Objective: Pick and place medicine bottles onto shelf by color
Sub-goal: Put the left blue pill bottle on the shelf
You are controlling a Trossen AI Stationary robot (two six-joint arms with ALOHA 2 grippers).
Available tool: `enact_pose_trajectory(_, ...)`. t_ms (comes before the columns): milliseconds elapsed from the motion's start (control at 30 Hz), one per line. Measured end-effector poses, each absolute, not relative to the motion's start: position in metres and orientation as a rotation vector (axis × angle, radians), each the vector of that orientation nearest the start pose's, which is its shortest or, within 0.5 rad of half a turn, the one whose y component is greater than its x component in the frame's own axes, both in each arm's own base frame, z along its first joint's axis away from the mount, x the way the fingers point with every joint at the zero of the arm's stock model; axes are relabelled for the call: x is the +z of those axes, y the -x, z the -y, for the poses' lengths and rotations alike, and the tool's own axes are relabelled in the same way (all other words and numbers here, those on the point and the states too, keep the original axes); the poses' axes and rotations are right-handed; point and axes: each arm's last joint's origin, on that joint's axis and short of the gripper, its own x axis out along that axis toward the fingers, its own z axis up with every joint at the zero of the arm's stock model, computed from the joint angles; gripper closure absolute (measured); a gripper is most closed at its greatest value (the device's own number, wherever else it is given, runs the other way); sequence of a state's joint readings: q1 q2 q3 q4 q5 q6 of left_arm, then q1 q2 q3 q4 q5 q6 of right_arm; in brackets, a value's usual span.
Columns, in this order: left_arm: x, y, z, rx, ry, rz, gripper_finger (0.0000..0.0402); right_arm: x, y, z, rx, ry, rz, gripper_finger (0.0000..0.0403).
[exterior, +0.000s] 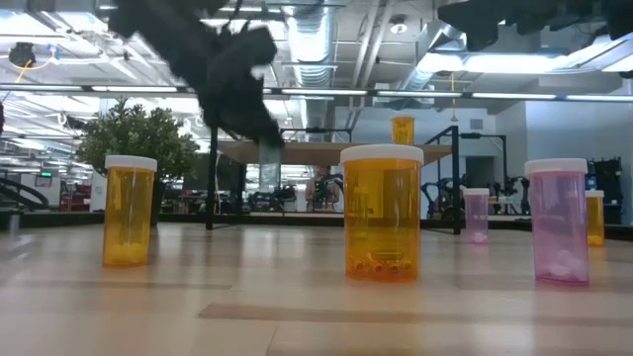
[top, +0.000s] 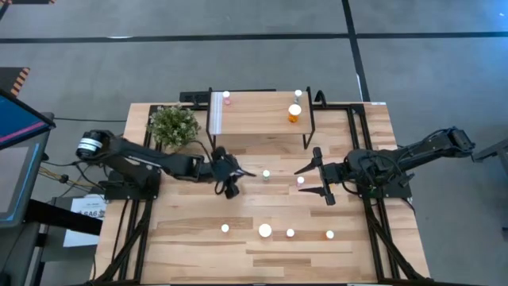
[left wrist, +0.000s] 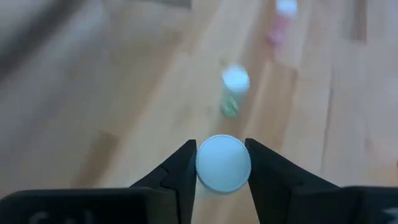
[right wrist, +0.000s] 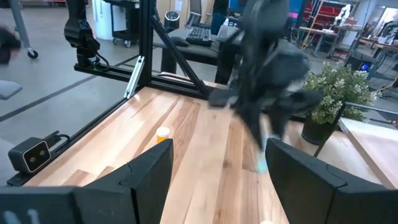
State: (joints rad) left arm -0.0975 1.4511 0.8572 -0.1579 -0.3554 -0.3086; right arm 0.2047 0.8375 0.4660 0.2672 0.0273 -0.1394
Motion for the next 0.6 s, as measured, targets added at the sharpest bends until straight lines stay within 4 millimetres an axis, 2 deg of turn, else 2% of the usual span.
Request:
enact_pose_trajectory(167,0.276,-0.281,-0.003,0.447,0.044,-0.579,0.0290,0.256,-0.186,-0.038,0.185,0.152,-0.096,0.0124)
enact_pose_trajectory(300,0.312,-0.263,-0.033,0.548,0.027,-0.511,0.0292,0.256,-0.186,-0.038,0.185,0.152,-0.096,0.0124)
enact_pose_trajectory(433,0.326,-0.253,-0.066,0.568,0.054,-0.511,0.0293,0.256,-0.186,-0.038,0.185,0.151,-0.093,0.0124)
enact_pose_trajectory(600,0.322,-0.247,-0.099,0.613,0.069,-0.571,0.0293,0.256,-0.186,-0.038,0.185,0.151,-0.092,0.0124)
